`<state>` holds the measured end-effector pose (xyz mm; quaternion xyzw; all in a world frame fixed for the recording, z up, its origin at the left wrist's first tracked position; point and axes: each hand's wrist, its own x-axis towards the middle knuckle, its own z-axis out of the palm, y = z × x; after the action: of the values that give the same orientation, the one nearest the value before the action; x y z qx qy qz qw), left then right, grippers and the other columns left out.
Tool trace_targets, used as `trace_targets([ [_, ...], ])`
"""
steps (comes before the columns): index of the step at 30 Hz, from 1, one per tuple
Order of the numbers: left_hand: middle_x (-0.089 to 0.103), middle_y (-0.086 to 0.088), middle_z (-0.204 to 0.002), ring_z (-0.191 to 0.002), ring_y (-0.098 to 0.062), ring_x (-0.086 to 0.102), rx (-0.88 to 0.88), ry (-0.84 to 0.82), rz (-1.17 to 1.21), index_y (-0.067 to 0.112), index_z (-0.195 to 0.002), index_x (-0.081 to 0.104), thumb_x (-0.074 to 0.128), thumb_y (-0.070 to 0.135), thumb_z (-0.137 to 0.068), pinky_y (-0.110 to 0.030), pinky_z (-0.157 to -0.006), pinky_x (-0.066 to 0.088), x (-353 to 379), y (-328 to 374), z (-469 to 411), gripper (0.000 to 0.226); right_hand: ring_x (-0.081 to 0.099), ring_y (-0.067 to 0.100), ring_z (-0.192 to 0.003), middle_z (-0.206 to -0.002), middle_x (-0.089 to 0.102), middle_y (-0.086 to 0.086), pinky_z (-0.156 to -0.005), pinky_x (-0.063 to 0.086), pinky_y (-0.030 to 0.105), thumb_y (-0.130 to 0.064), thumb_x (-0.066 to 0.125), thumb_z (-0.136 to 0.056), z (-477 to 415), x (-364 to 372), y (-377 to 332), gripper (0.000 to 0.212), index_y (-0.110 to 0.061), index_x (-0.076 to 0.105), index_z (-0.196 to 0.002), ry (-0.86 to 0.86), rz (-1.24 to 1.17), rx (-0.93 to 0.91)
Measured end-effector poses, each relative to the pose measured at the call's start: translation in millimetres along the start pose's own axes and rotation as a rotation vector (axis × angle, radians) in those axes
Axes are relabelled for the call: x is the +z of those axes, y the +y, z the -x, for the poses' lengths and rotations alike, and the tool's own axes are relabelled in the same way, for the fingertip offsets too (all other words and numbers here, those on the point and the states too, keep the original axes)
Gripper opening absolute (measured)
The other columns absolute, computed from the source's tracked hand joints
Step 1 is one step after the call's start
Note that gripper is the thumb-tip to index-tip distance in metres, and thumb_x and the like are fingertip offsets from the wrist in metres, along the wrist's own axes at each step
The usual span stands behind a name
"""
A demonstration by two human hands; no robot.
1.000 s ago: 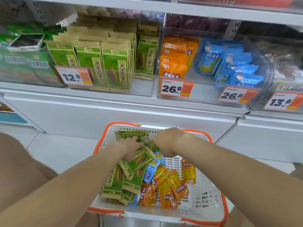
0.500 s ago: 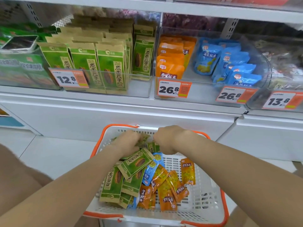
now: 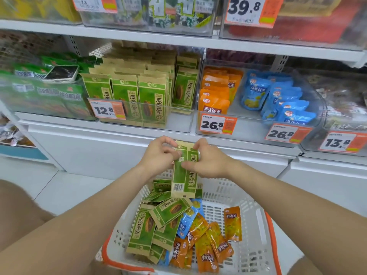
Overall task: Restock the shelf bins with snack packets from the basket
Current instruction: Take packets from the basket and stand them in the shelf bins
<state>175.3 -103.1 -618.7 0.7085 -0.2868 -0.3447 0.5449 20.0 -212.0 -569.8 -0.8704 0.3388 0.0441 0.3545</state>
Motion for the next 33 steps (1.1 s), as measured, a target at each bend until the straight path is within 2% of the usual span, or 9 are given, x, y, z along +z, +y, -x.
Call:
trace_targets([
  [5,0.074,-0.015,-0.084,-0.078,-0.018,0.074,0.105,-0.031,0.075,0.013,-0.115,0.064,0.086,0.013,-0.086,-0.035,-0.063,0.059,-8,46,11,0.036,0.073,0.018,-0.085,-0.106,0.066,0.0,-0.058,0.062,0.036,-0.053,0.09,-0.071,16,7,-22,0.089,-0.026,0.033,-0.134,0.06,-0.345,-0.012],
  [8,0.074,-0.016,-0.084,-0.081,-0.02,0.074,0.239,-0.08,0.065,0.004,-0.106,0.072,0.079,0.026,-0.094,-0.038,-0.067,0.064,-11,69,17,0.026,0.073,0.02,-0.081,-0.096,0.072,0.006,-0.077,0.063,0.054,-0.027,0.077,-0.079,17,2,-27,0.07,-0.034,0.033,-0.133,0.11,-0.479,-0.084],
  [12,0.067,-0.006,-0.093,-0.082,-0.017,0.064,0.388,0.092,-0.132,0.016,-0.105,0.063,0.074,0.048,-0.095,-0.046,-0.077,0.063,-14,85,10,0.035,0.076,0.034,-0.094,-0.115,0.069,0.021,-0.087,0.06,0.06,-0.007,0.06,-0.09,20,-10,-37,0.044,-0.025,0.051,-0.129,0.171,-0.755,-0.261],
  [15,0.073,-0.007,-0.106,-0.1,-0.023,0.071,0.384,0.032,-0.148,0.015,-0.111,0.066,0.051,0.056,-0.105,-0.051,-0.092,0.058,-12,95,12,0.044,0.075,0.026,-0.1,-0.107,0.078,0.005,-0.091,0.06,0.049,-0.016,0.063,-0.102,24,-16,-48,0.019,-0.02,0.07,-0.12,0.341,-0.692,-0.401],
  [18,0.075,-0.003,-0.088,-0.085,-0.021,0.071,0.519,0.098,-0.295,0.014,-0.097,0.073,0.032,0.065,-0.107,-0.049,-0.077,0.057,-11,106,14,0.065,0.076,0.016,-0.095,-0.102,0.08,0.001,-0.083,0.061,0.037,-0.019,0.064,-0.103,27,-22,-59,0.014,-0.02,0.075,-0.113,0.48,-0.748,-0.421],
  [22,0.06,0.003,-0.068,-0.065,-0.016,0.058,0.66,0.313,-0.433,0.014,-0.077,0.058,0.036,0.06,-0.108,-0.045,-0.061,0.044,-13,120,8,0.06,0.073,0.014,-0.102,-0.11,0.075,-0.003,-0.09,0.059,0.042,-0.019,0.071,-0.098,24,-35,-68,0.026,-0.027,0.061,-0.121,0.542,-0.723,-0.475],
  [28,0.061,0.003,-0.068,-0.066,-0.02,0.058,0.866,0.3,-0.603,0.02,-0.077,0.051,0.04,0.068,-0.103,-0.048,-0.061,0.048,-37,157,-18,0.055,0.075,0.014,-0.087,-0.097,0.076,-0.007,-0.08,0.06,0.05,-0.032,0.086,-0.074,13,-81,-79,0.044,-0.033,0.065,-0.112,0.685,-0.384,-0.536],
  [31,0.06,0.003,-0.073,-0.069,-0.027,0.059,0.925,0.344,-0.633,0.024,-0.091,0.055,0.027,0.055,-0.112,-0.048,-0.062,0.049,-43,170,-28,0.047,0.07,0.01,-0.088,-0.097,0.072,-0.014,-0.083,0.057,0.04,-0.025,0.085,-0.079,10,-93,-91,0.039,-0.032,0.063,-0.11,0.845,-0.24,-0.605],
  [33,0.059,0.004,-0.08,-0.074,-0.028,0.057,0.96,0.459,-0.682,0.022,-0.096,0.053,0.033,0.036,-0.113,-0.048,-0.066,0.047,-47,167,-36,0.03,0.067,0.009,-0.087,-0.095,0.068,-0.014,-0.079,0.053,0.029,-0.016,0.082,-0.085,4,-100,-100,0.033,-0.023,0.06,-0.108,0.95,-0.181,-0.663],
])
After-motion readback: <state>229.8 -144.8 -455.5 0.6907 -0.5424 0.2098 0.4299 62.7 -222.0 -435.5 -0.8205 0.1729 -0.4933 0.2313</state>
